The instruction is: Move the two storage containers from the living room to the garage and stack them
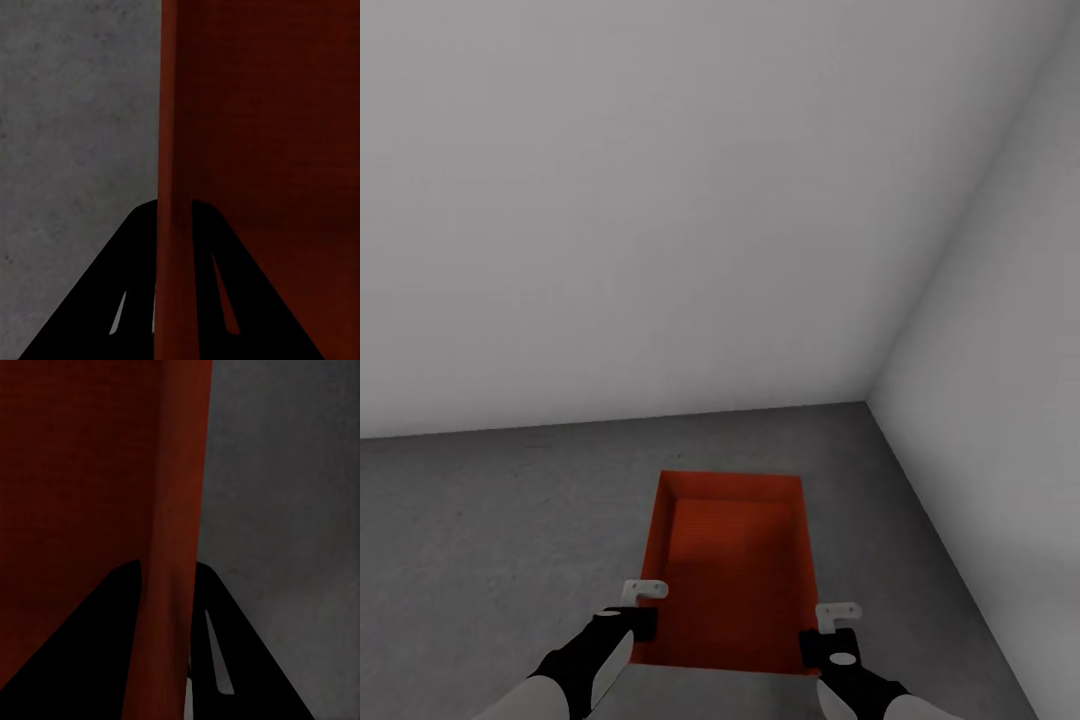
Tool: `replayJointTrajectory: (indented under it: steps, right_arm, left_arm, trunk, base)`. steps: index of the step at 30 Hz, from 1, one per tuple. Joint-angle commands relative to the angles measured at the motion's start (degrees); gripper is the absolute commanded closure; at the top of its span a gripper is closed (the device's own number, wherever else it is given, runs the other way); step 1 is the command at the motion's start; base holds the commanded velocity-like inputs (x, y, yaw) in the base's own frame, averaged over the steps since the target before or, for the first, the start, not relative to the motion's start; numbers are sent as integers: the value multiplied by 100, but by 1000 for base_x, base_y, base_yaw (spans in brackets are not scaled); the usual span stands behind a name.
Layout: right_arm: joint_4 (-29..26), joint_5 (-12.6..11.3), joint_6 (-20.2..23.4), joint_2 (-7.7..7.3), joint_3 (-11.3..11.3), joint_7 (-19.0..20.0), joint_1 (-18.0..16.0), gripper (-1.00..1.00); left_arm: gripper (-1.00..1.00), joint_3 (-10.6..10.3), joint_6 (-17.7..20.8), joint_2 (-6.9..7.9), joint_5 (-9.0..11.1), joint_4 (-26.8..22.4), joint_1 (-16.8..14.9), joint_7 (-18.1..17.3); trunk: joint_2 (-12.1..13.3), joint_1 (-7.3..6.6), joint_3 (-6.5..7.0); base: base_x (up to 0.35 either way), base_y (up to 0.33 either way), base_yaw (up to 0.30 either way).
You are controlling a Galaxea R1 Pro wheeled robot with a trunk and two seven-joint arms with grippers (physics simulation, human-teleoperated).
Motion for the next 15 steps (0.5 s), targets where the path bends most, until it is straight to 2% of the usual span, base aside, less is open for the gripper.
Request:
replayJointTrajectory:
  steps: [1, 15]
  right_arm:
    - [-4, -174, 99, -115, 21, -15, -1, 100]
    - [-4, -174, 98, -124, 24, -21, -1, 100]
  left_arm:
    - [100, -209, -86, 12, 107, -31, -5, 24]
    - [100, -209, -83, 12, 107, -28, -4, 20]
  trunk:
    - [-49, 24, -27]
    - [-611, 332, -388]
  base:
    - [0, 0, 0]
    - [0, 0, 0]
